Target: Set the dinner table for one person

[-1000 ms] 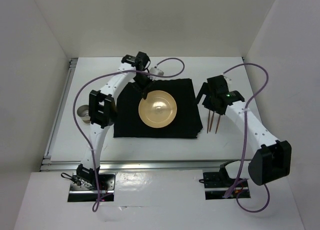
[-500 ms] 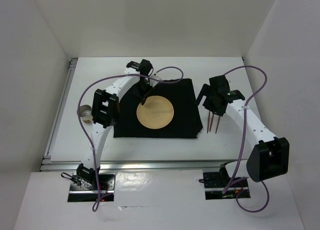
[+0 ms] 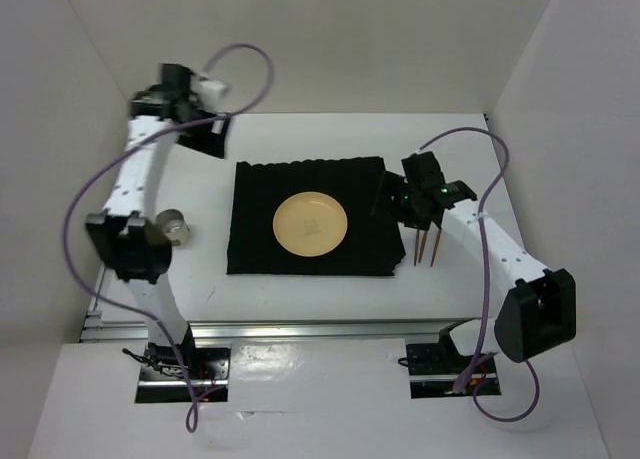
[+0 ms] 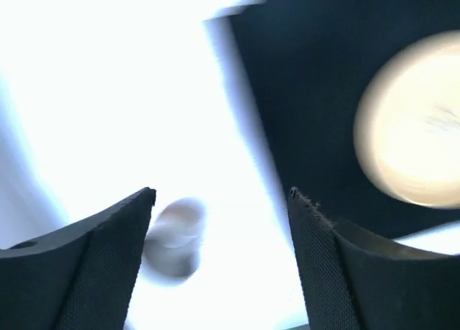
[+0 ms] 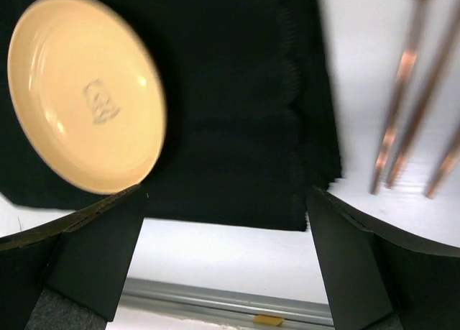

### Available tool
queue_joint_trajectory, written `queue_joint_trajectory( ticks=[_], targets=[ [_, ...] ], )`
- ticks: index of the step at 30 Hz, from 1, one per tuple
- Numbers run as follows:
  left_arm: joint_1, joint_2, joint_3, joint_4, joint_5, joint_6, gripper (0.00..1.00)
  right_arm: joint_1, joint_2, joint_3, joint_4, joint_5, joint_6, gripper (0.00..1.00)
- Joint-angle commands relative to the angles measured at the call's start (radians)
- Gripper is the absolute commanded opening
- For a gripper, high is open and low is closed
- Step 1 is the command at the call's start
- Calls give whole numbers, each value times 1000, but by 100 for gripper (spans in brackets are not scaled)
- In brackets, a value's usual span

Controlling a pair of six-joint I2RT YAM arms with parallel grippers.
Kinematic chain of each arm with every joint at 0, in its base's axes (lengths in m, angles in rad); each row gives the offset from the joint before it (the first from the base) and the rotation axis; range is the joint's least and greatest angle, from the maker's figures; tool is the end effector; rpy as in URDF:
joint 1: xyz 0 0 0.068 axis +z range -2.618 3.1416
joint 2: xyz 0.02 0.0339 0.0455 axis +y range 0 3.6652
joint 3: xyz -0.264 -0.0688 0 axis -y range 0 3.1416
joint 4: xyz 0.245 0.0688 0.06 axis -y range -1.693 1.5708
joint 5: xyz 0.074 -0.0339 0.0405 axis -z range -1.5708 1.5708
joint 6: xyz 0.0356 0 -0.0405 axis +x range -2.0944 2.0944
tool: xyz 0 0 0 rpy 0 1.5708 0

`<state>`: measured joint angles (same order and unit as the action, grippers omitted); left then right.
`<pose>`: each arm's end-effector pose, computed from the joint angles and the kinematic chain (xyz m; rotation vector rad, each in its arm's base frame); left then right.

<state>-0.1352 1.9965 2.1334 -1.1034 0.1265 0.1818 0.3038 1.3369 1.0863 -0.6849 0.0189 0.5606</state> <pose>0.4212 -0.0618 0.3569 0.4489 2.4917 -0.1419 0.2636 0.0819 0.2795 0.3327 2.5157 0.3277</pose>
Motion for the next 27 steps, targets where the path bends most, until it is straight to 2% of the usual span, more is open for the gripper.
queue_joint_trajectory(
  ticks=[1,2,3,5,7,10,13,17,22,26,27],
  targets=[
    [231,-189,-162,25,-65,7,80,92,68,12,80,-31,-50,100],
    [279,-200,-187,25,-65,24,74,128,93,26,81,-31,-62,100],
    [366,-200,-226,25,-45,33,63,141,119,62,81,-31,-62,100],
    [436,-200,-265,16,-25,51,54,161,195,104,67,-31,-71,100],
    [515,-188,-332,31,-1,67,53,185,244,153,58,-31,-71,100],
    [578,-176,-413,56,36,105,54,209,268,187,77,-31,-80,100],
    [601,-165,-470,82,68,116,54,230,278,187,87,-31,-80,100],
    [602,-142,-535,105,113,128,54,239,269,161,96,-31,-61,100],
    [602,-82,-535,120,150,110,54,239,251,126,105,-31,-51,100],
    [602,-47,-526,135,150,90,50,239,242,126,96,-7,-51,100],
    [602,-47,-526,135,150,90,46,239,232,126,96,-7,-51,100]
  ],
)
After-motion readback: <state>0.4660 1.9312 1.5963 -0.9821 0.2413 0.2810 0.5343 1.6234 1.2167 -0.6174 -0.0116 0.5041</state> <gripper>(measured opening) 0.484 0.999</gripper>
